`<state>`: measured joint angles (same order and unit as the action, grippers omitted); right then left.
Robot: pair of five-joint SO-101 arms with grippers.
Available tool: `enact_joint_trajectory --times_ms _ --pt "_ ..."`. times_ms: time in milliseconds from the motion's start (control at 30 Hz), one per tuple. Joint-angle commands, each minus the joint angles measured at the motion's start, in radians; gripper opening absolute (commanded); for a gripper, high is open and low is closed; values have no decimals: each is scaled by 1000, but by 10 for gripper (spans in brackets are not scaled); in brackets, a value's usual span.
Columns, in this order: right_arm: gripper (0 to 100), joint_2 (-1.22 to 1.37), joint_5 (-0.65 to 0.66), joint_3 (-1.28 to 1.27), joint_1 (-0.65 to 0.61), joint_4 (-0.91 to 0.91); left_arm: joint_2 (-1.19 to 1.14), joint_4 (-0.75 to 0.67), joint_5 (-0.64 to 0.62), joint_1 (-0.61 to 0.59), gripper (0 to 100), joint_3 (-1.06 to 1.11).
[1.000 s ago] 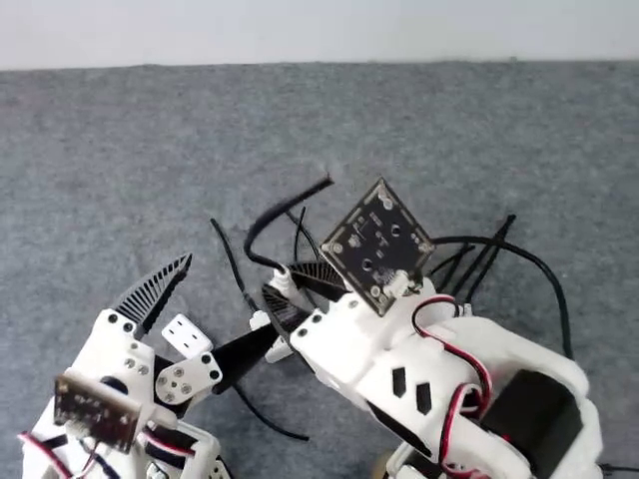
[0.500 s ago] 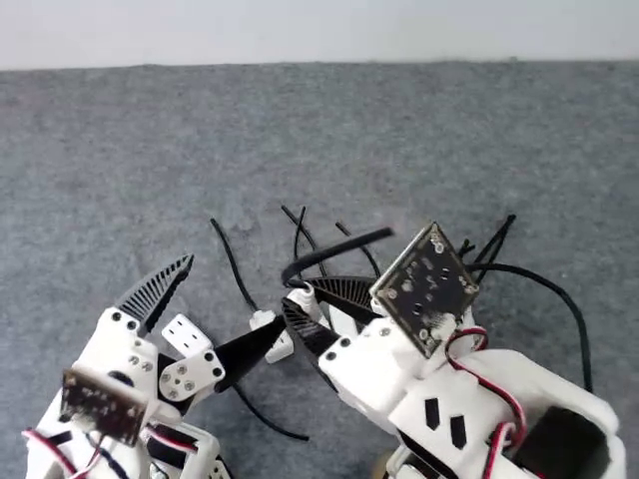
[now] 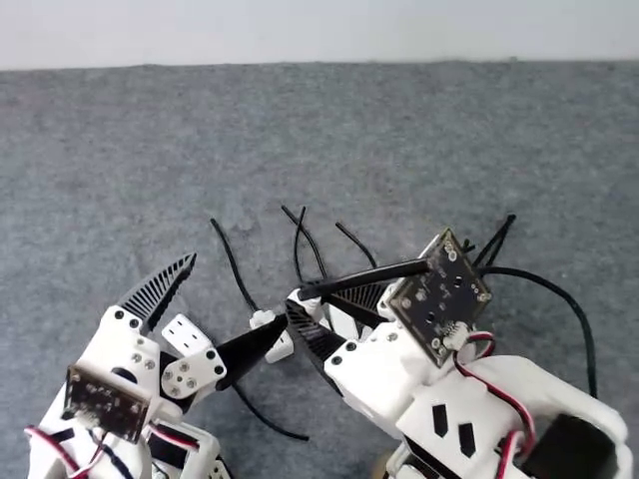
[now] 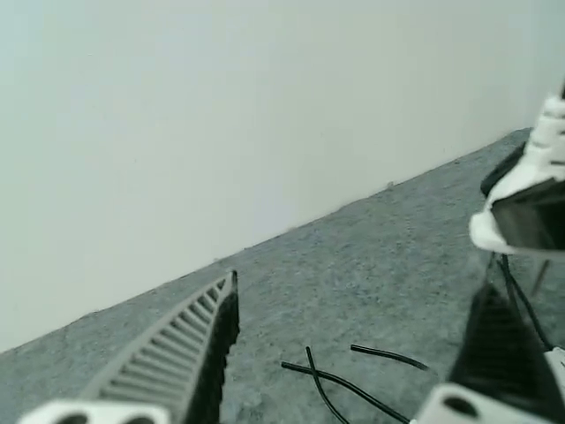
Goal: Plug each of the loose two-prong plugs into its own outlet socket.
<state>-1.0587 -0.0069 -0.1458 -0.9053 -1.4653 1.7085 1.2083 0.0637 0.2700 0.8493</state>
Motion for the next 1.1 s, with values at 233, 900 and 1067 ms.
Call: enact_joint_trajectory --times_ms 233,900,1067 --pt "8 53 -14 3 -7 90 0 43 11 2 380 -59" --pt "8 70 -15 -110 -10 134 0 48 14 107 380 -54" --pt "8 54 -17 -130 -10 134 0 44 15 107 380 -51"
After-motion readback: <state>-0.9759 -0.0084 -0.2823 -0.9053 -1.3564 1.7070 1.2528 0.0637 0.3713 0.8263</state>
